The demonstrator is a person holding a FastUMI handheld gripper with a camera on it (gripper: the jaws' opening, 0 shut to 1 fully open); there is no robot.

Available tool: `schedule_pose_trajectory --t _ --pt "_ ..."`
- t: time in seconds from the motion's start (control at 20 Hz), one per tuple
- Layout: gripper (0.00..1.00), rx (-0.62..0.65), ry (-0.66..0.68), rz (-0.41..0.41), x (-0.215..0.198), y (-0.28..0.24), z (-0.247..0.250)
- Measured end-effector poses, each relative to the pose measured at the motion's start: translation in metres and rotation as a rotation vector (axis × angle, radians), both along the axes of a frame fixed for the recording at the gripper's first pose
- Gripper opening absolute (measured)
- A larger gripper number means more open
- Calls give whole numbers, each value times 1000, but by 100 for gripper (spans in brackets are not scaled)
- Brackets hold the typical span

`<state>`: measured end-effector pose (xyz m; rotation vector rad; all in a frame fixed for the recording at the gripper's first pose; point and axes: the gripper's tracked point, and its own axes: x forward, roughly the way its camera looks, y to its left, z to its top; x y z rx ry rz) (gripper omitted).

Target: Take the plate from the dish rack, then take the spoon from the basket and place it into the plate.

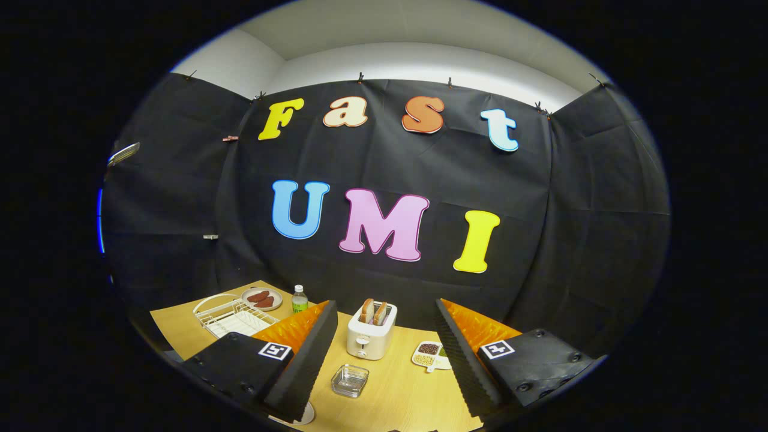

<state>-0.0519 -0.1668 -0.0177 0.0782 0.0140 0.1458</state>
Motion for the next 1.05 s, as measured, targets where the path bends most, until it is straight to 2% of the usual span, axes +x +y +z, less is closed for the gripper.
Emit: schedule_pose_trajectory --t 1.05 --pt "98 17 22 7 -6 2 -1"
